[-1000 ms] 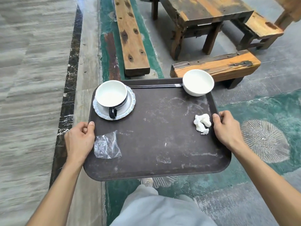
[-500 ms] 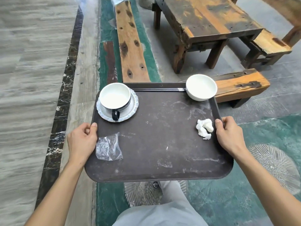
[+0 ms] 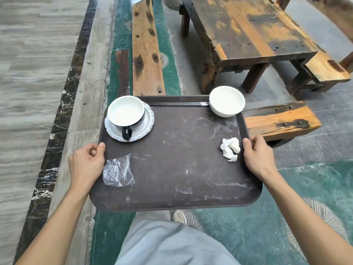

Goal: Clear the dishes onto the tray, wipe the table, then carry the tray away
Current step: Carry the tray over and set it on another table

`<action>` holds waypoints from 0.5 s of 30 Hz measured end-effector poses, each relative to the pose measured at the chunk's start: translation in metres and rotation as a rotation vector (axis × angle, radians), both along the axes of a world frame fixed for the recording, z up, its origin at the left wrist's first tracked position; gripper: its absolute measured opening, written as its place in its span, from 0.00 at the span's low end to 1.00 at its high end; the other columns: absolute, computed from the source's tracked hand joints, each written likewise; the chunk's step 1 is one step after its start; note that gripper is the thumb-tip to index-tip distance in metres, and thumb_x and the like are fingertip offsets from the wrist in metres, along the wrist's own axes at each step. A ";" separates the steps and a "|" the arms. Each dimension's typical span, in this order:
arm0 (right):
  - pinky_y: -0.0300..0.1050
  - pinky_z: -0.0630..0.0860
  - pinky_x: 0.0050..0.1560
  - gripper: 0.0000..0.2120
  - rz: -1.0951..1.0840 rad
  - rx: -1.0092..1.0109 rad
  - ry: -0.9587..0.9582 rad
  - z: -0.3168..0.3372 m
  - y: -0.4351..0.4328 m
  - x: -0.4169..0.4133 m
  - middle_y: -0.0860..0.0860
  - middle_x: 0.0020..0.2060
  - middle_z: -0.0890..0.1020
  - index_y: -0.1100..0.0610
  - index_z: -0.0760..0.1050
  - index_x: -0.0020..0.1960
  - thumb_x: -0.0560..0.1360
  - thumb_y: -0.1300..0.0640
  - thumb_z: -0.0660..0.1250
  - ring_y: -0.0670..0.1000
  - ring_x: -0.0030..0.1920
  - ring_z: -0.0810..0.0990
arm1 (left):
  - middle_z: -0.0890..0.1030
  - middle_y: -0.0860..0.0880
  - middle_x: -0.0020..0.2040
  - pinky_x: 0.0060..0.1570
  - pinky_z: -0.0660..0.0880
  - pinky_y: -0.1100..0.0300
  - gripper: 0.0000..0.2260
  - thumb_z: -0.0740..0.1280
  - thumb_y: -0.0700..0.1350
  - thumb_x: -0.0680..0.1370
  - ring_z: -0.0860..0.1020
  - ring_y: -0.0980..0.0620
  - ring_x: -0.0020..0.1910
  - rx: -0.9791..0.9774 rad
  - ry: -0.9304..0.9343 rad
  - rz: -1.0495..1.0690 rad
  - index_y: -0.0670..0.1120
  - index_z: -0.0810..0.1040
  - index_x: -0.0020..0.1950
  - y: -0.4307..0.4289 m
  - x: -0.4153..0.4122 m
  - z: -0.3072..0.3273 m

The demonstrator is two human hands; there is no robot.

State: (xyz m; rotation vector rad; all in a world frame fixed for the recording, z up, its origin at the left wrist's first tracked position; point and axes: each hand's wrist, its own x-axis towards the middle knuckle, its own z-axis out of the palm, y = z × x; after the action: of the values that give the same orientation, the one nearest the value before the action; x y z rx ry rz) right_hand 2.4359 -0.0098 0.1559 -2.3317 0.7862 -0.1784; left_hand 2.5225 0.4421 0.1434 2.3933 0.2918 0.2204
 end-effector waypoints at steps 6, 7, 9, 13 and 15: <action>0.49 0.62 0.44 0.09 -0.017 -0.011 -0.002 -0.003 -0.025 0.076 0.55 0.42 0.77 0.58 0.69 0.49 0.82 0.52 0.59 0.66 0.52 0.77 | 0.75 0.47 0.27 0.38 0.67 0.56 0.17 0.66 0.52 0.80 0.74 0.49 0.29 0.009 -0.016 -0.024 0.44 0.75 0.35 -0.029 0.095 0.000; 0.49 0.62 0.44 0.09 -0.023 -0.011 -0.004 -0.004 -0.027 0.090 0.57 0.43 0.78 0.58 0.69 0.49 0.82 0.52 0.59 0.66 0.52 0.77 | 0.76 0.45 0.27 0.37 0.66 0.57 0.17 0.66 0.52 0.80 0.73 0.50 0.29 0.012 -0.015 -0.034 0.43 0.76 0.35 -0.033 0.113 0.000; 0.49 0.63 0.45 0.10 -0.043 -0.009 -0.008 -0.005 -0.034 0.117 0.60 0.45 0.80 0.59 0.70 0.49 0.82 0.52 0.59 0.66 0.51 0.77 | 0.77 0.43 0.28 0.35 0.64 0.62 0.17 0.67 0.51 0.80 0.75 0.51 0.31 0.008 -0.010 -0.057 0.42 0.76 0.36 -0.042 0.149 0.000; 0.50 0.63 0.43 0.11 -0.069 -0.010 -0.021 -0.010 -0.043 0.181 0.53 0.40 0.76 0.60 0.71 0.48 0.82 0.52 0.59 0.63 0.47 0.77 | 0.78 0.40 0.30 0.40 0.69 0.56 0.17 0.66 0.51 0.81 0.75 0.43 0.32 -0.014 -0.014 -0.106 0.41 0.77 0.37 -0.059 0.228 0.001; 0.50 0.64 0.44 0.11 -0.102 -0.011 -0.020 -0.012 -0.047 0.211 0.54 0.41 0.77 0.60 0.71 0.49 0.82 0.51 0.59 0.61 0.47 0.76 | 0.78 0.41 0.30 0.40 0.70 0.55 0.16 0.66 0.51 0.81 0.75 0.42 0.32 -0.016 -0.012 -0.138 0.43 0.77 0.37 -0.066 0.272 0.003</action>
State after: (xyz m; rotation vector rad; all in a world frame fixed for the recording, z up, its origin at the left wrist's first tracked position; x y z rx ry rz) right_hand 2.6473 -0.0569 0.1440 -2.2982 0.8967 -0.2508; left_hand 2.7943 0.3757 0.1460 2.3839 0.1214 0.1671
